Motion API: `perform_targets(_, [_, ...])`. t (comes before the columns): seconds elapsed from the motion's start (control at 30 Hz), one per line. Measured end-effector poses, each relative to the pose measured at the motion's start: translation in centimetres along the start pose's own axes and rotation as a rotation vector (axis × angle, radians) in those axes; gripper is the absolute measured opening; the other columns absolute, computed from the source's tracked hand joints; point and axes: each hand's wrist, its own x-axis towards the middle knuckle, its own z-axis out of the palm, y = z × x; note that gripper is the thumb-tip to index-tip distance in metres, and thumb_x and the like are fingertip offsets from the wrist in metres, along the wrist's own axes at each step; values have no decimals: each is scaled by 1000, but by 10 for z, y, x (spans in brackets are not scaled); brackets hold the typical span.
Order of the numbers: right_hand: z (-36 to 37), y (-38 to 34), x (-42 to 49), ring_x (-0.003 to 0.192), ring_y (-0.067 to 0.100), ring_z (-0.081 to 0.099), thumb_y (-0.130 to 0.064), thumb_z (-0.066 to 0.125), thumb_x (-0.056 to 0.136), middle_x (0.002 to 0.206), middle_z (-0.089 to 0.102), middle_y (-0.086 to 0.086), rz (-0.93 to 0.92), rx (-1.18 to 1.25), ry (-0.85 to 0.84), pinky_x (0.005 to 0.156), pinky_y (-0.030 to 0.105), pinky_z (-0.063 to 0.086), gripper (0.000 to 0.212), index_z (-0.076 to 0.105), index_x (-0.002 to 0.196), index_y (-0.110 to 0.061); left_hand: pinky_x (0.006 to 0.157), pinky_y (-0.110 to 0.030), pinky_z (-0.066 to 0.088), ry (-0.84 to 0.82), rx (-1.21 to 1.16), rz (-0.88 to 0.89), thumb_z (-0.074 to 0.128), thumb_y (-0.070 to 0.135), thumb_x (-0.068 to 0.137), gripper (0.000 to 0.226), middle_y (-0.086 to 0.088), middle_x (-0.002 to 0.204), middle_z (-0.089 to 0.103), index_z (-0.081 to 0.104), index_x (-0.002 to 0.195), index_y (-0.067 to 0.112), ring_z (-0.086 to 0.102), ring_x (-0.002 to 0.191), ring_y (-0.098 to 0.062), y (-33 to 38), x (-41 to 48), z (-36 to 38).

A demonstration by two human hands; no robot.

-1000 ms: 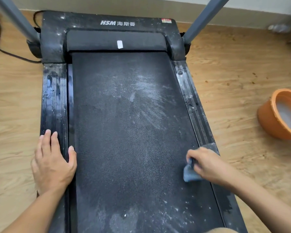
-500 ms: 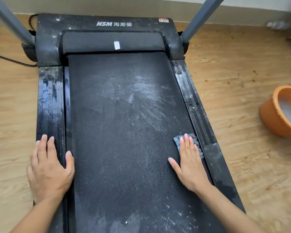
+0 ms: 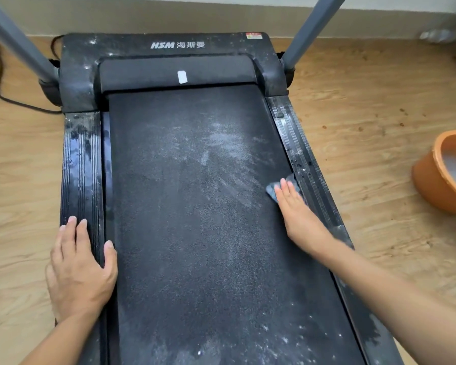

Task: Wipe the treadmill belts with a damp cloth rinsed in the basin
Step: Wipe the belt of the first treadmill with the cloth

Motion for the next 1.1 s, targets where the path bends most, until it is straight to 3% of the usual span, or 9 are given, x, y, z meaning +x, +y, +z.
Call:
perform_targets(0.1, [36, -3, -106, 160, 40, 10, 4, 26, 80, 173, 7, 22, -155, -133, -11, 128, 47, 18, 86, 10, 165, 0, 108, -65, 40, -1, 1, 5, 39, 50, 93, 73, -4, 169, 30, 41, 155, 11, 29, 154, -33, 0, 0, 0])
perform_targets(0.23, [74, -27, -196, 155, 20, 34, -37, 5, 101, 162, 44, 9, -62, -3, -161, 123, 29, 22, 70, 50, 149, -17, 107, -64, 41, -23, 5, -5, 38, 51, 93, 74, -3, 170, 29, 42, 155, 11, 28, 156, -30, 1, 0, -1])
perform_targets(0.37, [56, -29, -157, 162, 28, 4, -71, 42, 97, 175, 4, 11, -79, -20, -93, 127, 40, 9, 100, 9, 167, -6, 110, -60, 42, -33, 23, -18, 38, 51, 95, 73, 0, 172, 27, 41, 157, 13, 26, 158, -25, -1, 0, -1])
perform_targets(0.47, [18, -38, -55, 160, 18, -21, -81, 29, 95, 174, -22, 2, -1, 63, 25, 130, 39, -7, 104, -9, 167, -16, 110, -59, 42, -33, 33, -18, 38, 52, 95, 73, 2, 172, 26, 41, 158, 14, 25, 158, -23, -2, 0, 0])
perform_targets(0.6, [-18, -38, 66, 157, 17, -27, -90, 12, 89, 172, -24, 4, 78, 65, -38, 131, 45, -3, 109, -13, 166, -16, 108, -57, 43, -33, 46, -27, 39, 51, 96, 72, 2, 172, 28, 42, 157, 14, 25, 158, -22, 0, 0, -1])
perform_targets(0.83, [1, -34, -73, 154, 12, -34, -81, 27, 99, 166, -40, -6, -86, 8, -177, 130, 35, -9, 101, -27, 161, -22, 107, -56, 45, -51, 52, -20, 40, 50, 95, 72, 1, 171, 29, 42, 157, 13, 27, 158, -23, 2, 0, -5])
perform_targets(0.97, [19, -13, -148, 162, 18, 9, -46, 41, 109, 176, 3, -4, -203, 80, -119, 127, 29, 10, 73, 5, 169, -25, 109, -55, 43, -87, 67, -24, 39, 50, 96, 73, 1, 172, 27, 40, 158, 13, 24, 159, -22, 3, 2, -8])
perform_targets(1.03, [15, -3, -139, 155, 17, 29, -10, 63, 94, 170, 26, -9, -213, 145, -94, 124, 26, 19, 86, 20, 166, -29, 110, -56, 42, -86, 65, -25, 39, 50, 96, 73, 1, 172, 26, 39, 158, 13, 22, 159, -21, 2, 2, -7])
perform_targets(1.1, [6, -5, -117, 138, 16, 43, 0, 70, 80, 147, 46, -12, -173, 119, -46, 117, 23, 27, 88, 37, 156, -29, 110, -56, 42, -86, 70, -23, 39, 51, 96, 73, 1, 172, 26, 39, 159, 13, 22, 160, -21, 2, 2, -6])
